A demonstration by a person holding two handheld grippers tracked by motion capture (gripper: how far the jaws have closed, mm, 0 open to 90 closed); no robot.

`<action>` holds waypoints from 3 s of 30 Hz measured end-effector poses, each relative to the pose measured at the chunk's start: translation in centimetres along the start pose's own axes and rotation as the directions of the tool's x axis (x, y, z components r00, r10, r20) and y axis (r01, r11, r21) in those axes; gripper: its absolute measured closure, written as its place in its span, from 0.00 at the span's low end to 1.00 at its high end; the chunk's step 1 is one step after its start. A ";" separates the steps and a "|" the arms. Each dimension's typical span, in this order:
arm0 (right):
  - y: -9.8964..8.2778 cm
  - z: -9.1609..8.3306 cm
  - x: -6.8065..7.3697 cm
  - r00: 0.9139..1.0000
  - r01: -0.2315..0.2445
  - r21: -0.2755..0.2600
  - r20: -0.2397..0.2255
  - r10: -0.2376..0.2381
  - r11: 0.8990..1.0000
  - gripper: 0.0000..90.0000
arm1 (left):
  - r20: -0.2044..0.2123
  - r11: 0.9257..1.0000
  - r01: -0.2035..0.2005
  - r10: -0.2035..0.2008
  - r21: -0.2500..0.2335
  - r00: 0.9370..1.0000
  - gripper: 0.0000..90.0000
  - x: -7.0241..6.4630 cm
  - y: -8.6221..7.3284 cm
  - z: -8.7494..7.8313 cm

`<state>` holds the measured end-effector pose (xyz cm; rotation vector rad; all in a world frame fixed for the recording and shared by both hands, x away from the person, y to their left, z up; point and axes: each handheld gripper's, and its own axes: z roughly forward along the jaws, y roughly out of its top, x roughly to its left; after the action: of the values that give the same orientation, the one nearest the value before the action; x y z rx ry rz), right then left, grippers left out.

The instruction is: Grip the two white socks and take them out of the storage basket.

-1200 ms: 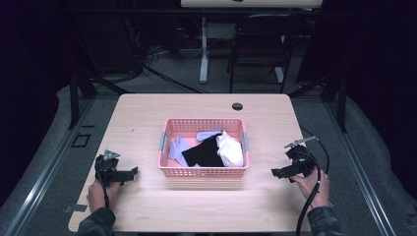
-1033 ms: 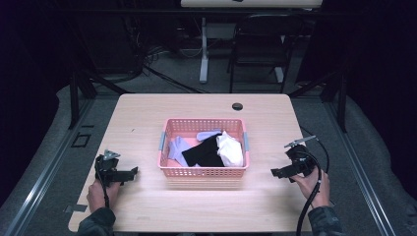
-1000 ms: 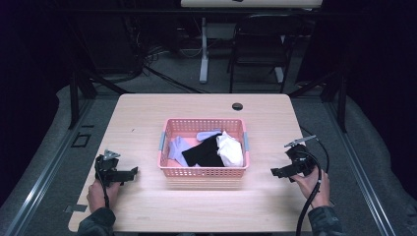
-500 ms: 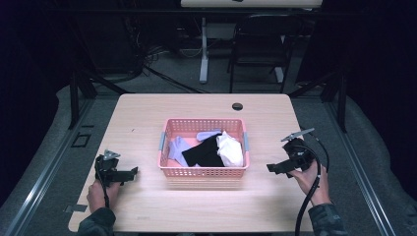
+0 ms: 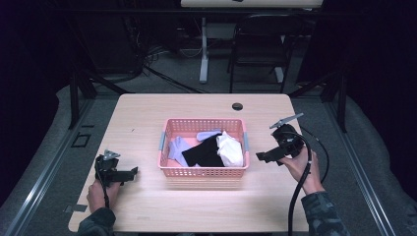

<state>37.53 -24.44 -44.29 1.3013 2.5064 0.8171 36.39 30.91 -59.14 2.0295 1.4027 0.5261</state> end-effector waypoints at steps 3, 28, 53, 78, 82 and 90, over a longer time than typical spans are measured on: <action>1.0 -0.1 0.5 1.000 0.017 -0.017 -0.013 -0.017 1.000 0.00 | 0.001 1.000 -0.003 0.003 0.003 1.000 0.00 0.0 0.0 0.0; 7.0 4.8 4.1 0.990 0.134 0.082 -0.044 -0.130 0.988 0.02 | 0.001 1.000 -0.003 0.003 0.003 1.000 0.00 0.0 0.0 0.0; 7.7 10.4 5.7 0.991 0.131 0.202 -0.036 -0.126 0.971 0.24 | 0.002 1.000 -0.004 0.004 0.004 1.000 0.00 0.0 0.0 0.0; 6.9 12.1 5.2 0.998 0.063 0.238 0.012 -0.068 0.969 0.91 | 0.001 1.000 -0.003 0.003 0.003 1.000 0.00 0.0 0.0 0.0; 6.9 11.3 5.3 0.998 0.059 0.206 0.016 -0.064 0.977 0.94 | 0.003 1.000 -0.001 0.001 0.002 1.000 0.00 0.0 0.0 0.0; 7.5 9.6 5.5 0.997 0.070 0.159 0.025 -0.075 0.985 0.95 | 0.001 1.000 0.000 0.000 0.001 1.000 0.00 0.0 0.0 0.0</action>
<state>43.41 -12.98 -47.61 1.2497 2.6226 0.5881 36.41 30.93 -59.14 2.0303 1.4017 0.5244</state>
